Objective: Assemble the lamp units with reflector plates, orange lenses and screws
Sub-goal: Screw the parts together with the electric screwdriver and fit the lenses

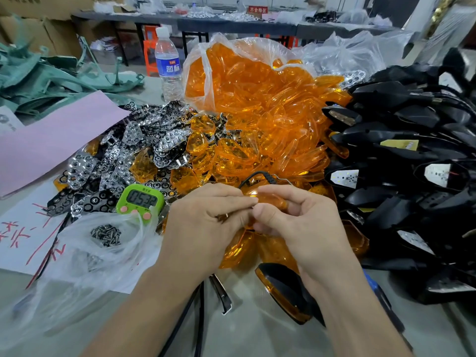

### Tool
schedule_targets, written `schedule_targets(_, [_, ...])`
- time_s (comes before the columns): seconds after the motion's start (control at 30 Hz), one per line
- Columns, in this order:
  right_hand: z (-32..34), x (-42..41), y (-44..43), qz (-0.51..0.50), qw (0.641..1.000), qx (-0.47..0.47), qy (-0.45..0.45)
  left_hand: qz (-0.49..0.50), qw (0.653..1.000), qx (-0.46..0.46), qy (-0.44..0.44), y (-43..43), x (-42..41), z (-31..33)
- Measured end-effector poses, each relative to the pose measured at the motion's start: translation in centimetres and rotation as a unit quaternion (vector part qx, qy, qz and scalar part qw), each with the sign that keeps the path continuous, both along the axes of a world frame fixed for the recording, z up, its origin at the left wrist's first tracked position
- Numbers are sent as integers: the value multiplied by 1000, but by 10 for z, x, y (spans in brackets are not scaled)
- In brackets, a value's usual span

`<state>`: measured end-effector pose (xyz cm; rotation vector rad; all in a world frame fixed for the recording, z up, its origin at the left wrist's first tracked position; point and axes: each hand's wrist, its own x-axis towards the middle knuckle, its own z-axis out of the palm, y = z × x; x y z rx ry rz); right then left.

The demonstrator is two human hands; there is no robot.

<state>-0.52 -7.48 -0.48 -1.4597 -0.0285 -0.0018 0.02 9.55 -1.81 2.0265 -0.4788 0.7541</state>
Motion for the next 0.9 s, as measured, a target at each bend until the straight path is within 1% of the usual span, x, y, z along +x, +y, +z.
schedule_targets(0.1, [0,-1,3,-17,1000,5,-13,0,998,-37,56,1,-1,4])
schedule_targets(0.17, [1,0,2,-13,999,42,-12,18,993,-49,110,3,1,4])
schedule_targets(0.2, [2,0,1,-8,998,68,-10,2,984,-87,157,3,2,4])
schedule_targets(0.23, [3,1,-1,-3,996,91,-9,-41,964,-153,213,3,3,6])
schedule_targets(0.3, [4,0,-3,-1,994,108,-18,-148,896,-292,299,0,5,6])
schedule_targets(0.33, [4,0,-4,-3,994,104,-26,-174,874,-329,314,0,6,5])
schedule_targets(0.37, [5,0,-5,-2,995,97,-37,-185,865,-345,314,-1,6,5])
schedule_targets(0.43, [5,-1,-5,6,995,79,-61,-199,868,-348,293,0,6,5])
schedule_targets(0.63, [6,-2,-1,27,994,4,-110,-214,913,-277,207,5,4,7])
schedule_targets(0.7, [6,-3,-1,31,992,18,-118,-223,922,-255,185,4,2,9])
schedule_targets(0.8, [5,-2,-2,34,991,55,-121,-217,928,-249,169,3,0,10])
schedule_targets(0.87, [4,-1,-3,32,990,61,-122,-208,924,-268,179,2,-1,10])
schedule_targets(0.9, [4,0,-2,33,990,66,-121,-205,912,-295,197,1,-2,11])
